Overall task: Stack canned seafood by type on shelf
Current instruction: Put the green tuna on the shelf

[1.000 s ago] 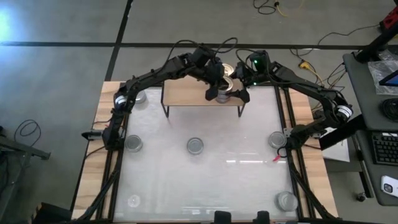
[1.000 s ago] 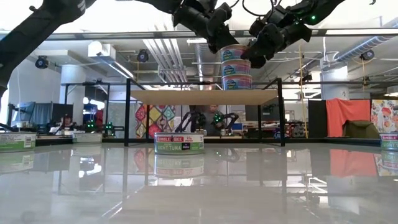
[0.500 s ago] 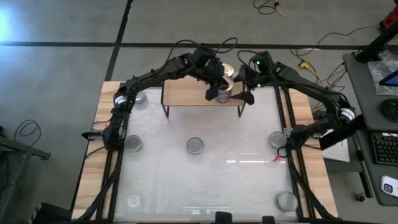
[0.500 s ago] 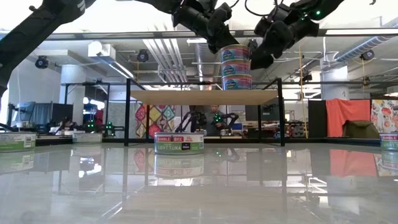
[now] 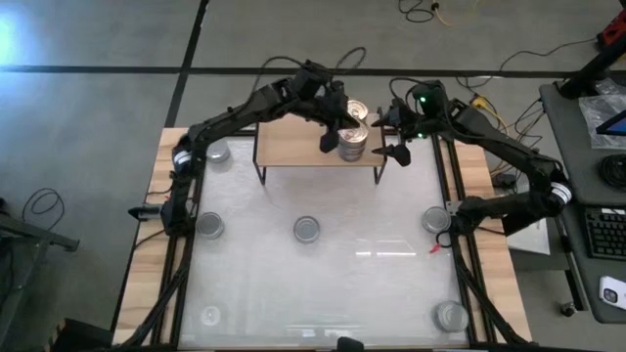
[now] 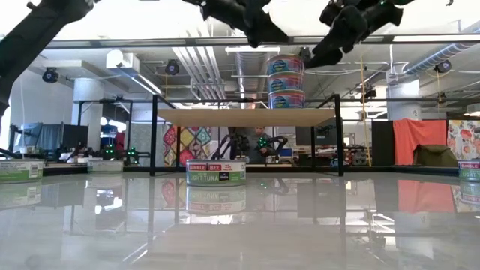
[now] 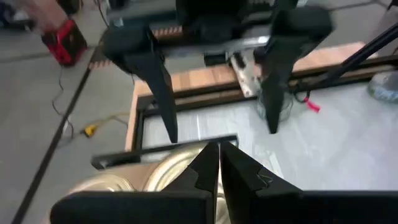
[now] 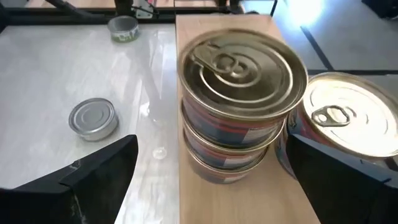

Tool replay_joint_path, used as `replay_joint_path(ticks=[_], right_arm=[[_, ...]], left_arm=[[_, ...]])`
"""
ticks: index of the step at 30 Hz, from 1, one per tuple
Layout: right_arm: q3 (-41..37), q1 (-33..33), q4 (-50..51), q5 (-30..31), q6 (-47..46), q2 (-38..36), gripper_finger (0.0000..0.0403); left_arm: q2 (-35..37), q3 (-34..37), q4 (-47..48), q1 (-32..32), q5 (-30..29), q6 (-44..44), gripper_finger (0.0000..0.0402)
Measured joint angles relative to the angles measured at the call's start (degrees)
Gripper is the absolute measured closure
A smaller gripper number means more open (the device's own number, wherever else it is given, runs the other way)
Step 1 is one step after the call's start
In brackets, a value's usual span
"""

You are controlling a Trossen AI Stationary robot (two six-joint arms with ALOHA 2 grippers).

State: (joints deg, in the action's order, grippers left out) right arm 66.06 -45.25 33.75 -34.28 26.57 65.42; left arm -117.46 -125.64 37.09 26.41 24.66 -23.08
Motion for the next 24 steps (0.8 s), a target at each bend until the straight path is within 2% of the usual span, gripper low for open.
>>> replay_joint_path(ticks=[7,13,18,21,24], right_arm=[[0.0,1.4,0.6,0.1,-1.5,-4.0,0.0003],[0.0,8.3,0.6,0.6,-2.1,-5.4,0.0003],[0.0,19.5,0.2,7.2,-3.2,-5.6,0.0003],[-0.1,27.3,0.1,12.4,-6.6,-5.6,0.0003],[-0.1,35.3,-0.2,21.0,-11.5,-5.1,0.0003]], left_arm=[[4.0,0.7,4.9,-0.1,6.5,-0.5,0.0400],[7.9,5.6,7.8,-2.7,6.8,0.8,0.0400],[14.4,14.9,3.7,-7.5,4.5,6.8,0.0401],[20.2,22.6,-0.6,-11.4,-1.2,8.8,0.0401],[26.5,31.3,-4.5,-15.5,-6.4,10.7,0.0401]])
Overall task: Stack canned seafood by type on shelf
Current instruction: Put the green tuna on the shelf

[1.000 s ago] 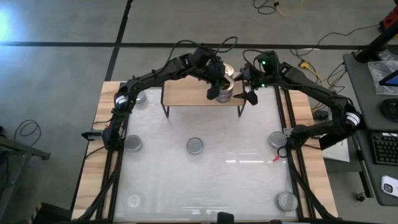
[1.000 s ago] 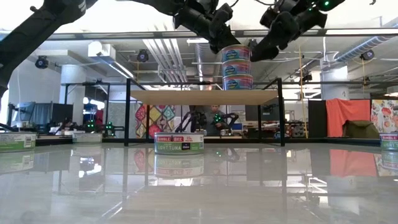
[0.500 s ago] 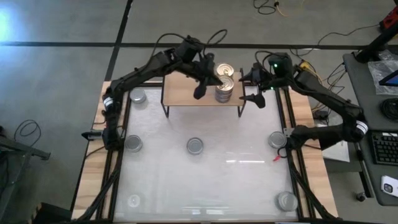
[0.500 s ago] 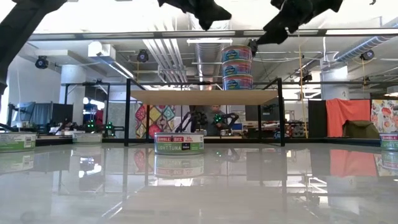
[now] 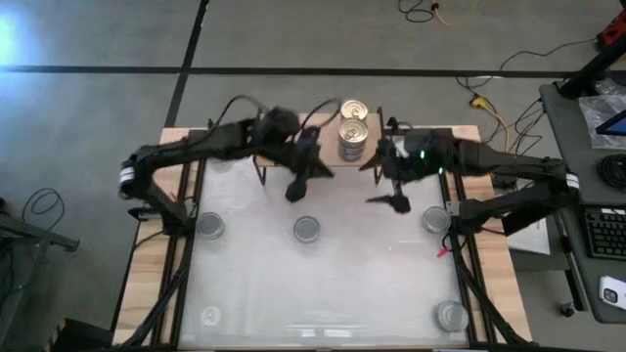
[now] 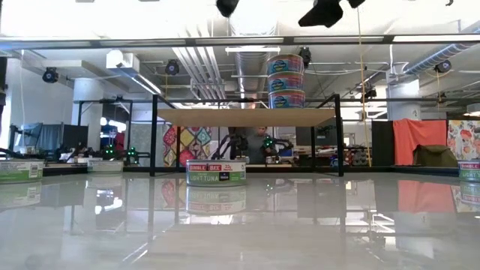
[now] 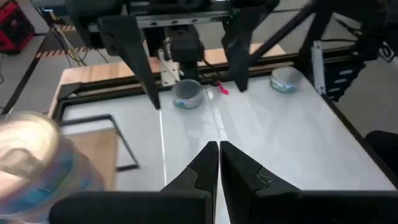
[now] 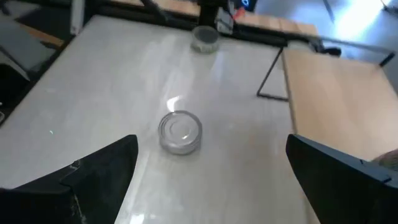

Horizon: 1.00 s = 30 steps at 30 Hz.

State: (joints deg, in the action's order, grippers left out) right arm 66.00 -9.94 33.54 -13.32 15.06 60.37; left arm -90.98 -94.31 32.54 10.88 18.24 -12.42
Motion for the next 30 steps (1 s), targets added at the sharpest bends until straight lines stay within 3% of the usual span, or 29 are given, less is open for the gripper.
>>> replay_joint_path(ticks=[5,11,17,23,30], right_arm=[[0.0,11.9,-0.7,11.9,-10.1,2.6,0.0003],[0.0,20.6,-5.3,20.5,-20.9,9.1,0.0003],[0.0,23.5,-11.8,21.6,-30.0,18.4,0.0003],[0.0,24.0,-15.6,22.9,-38.5,29.4,0.0003],[0.4,23.7,-19.6,26.8,-43.8,40.2,0.0003]], left_arm=[[10.5,15.0,-6.7,-4.9,-1.2,1.0,0.0401],[18.8,32.0,-14.7,-7.7,-1.4,6.4,0.0401],[22.1,45.4,-19.2,-11.4,-1.4,11.6,0.0401],[22.0,53.5,-20.0,-13.9,-2.0,11.7,0.0399],[20.8,59.8,-22.0,-14.1,-5.2,11.7,0.0349]])
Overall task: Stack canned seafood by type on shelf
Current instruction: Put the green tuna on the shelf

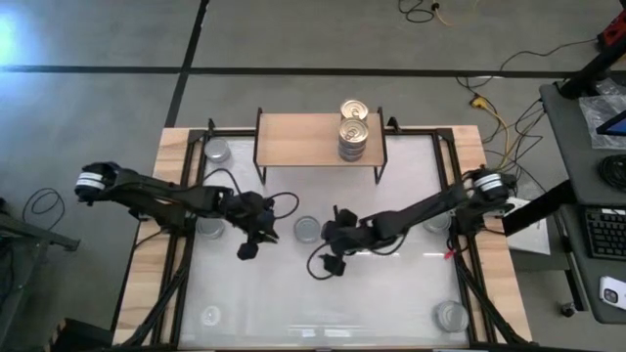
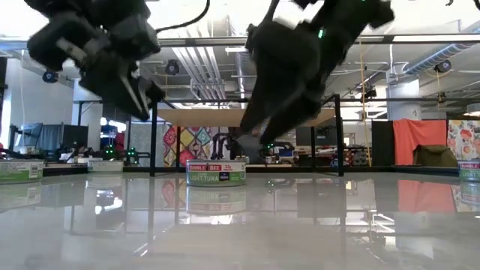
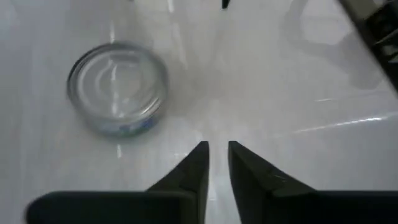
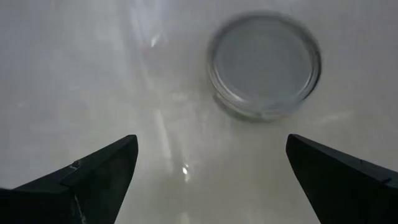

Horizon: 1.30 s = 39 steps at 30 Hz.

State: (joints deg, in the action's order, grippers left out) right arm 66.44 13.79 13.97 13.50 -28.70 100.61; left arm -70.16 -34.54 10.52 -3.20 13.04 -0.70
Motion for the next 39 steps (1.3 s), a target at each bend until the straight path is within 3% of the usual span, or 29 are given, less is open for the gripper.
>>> replay_joint_path(ticks=[5,12,21,26,32,39], right_arm=[[1.4,-1.2,0.1,0.2,-0.3,3.9,0.0003],[1.7,-4.2,0.6,3.7,1.6,5.7,0.0003],[1.7,-7.2,3.4,4.6,3.2,5.7,0.0003],[1.4,-8.7,9.1,4.6,2.7,5.7,0.0003],[0.9,-10.4,2.9,4.6,2.6,7.3,0.0003],[0.8,-11.3,0.3,4.5,3.7,9.8,0.0003]], left_arm=[[-1.4,5.9,-5.9,0.0,-5.0,0.4,0.0281],[-4.4,14.3,-24.5,0.0,-5.1,1.3,0.0181],[-15.9,17.8,-41.9,0.0,-5.1,1.9,0.0094],[-23.5,17.4,-51.3,0.2,-6.3,1.8,0.0075],[-29.8,17.4,-60.4,0.7,-8.9,0.5,0.0079],[-32.0,17.6,-62.0,2.1,-9.1,-2.0,0.0079]])
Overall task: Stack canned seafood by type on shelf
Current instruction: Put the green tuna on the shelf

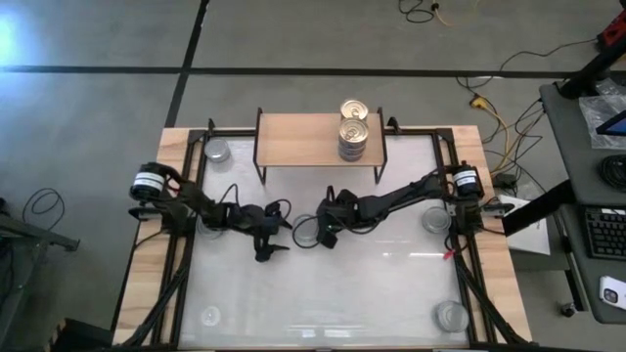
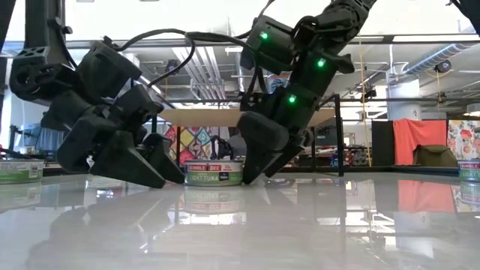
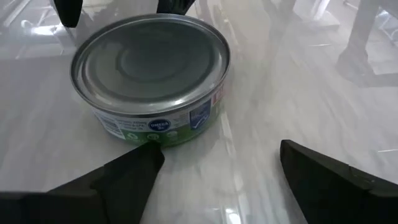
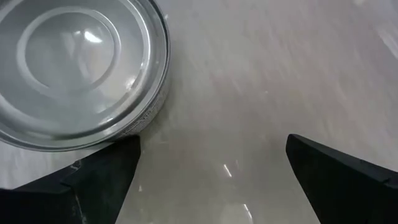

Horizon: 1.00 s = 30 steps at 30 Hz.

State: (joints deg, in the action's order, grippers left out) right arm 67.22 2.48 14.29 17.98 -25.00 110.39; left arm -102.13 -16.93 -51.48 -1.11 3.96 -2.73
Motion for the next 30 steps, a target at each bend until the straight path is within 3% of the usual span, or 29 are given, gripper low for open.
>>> replay_joint_path(ticks=[15,30], right_arm=[[0.0,-0.9,1.3,-0.2,0.3,-1.4,0.0003],[0.0,-2.7,-6.5,0.4,3.6,0.7,0.0003]], left_arm=[[6.6,4.3,3.1,2.1,-4.7,-1.0,0.0079],[0.9,-1.2,2.2,5.4,-0.6,-2.1,0.0025]])
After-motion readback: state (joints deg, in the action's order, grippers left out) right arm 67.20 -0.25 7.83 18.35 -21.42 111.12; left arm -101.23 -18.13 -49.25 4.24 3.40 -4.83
